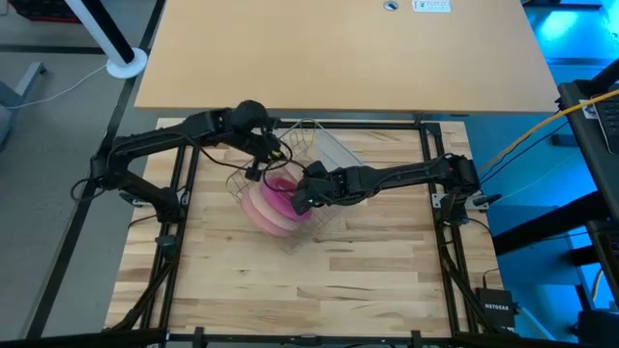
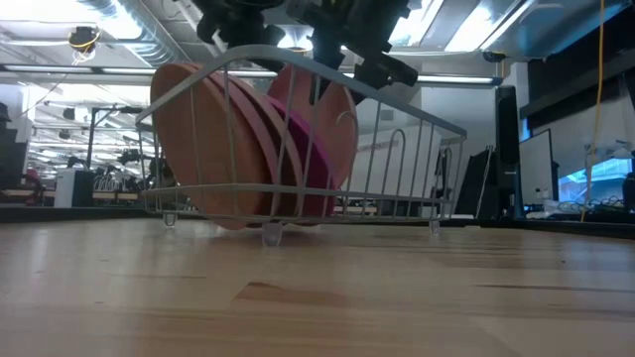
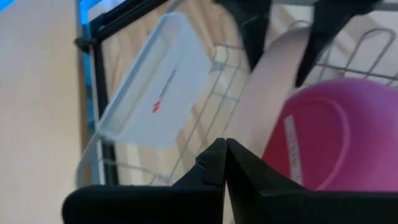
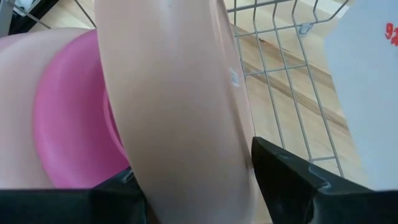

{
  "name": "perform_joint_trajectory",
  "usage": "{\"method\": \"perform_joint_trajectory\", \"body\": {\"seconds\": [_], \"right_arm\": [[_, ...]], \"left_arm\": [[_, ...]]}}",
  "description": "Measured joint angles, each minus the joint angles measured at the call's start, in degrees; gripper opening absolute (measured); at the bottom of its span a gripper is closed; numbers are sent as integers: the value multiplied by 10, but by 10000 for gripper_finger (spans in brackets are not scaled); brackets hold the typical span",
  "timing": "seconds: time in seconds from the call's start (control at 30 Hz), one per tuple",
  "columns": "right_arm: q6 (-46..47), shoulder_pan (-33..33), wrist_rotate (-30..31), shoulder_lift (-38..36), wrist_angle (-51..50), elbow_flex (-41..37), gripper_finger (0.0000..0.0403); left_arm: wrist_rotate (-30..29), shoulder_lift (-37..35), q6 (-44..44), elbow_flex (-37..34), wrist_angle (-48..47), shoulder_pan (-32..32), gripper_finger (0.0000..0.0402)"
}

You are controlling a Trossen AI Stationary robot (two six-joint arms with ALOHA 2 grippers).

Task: Sort dishes
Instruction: Put the light brown plate into the dish rack

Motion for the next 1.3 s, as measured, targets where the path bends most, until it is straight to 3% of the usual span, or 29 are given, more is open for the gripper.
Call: {"method": "perform_joint_trajectory", "body": {"seconds": [0.43,1.3], "right_arm": [[-2,1,-2,0,-1,-1,209],[28,-8,-8,0,16,0,209]], "left_arm": [[-17,5,-14,0,6,-69,0],[-21,6,-36,0,-35,-71,0]]}}
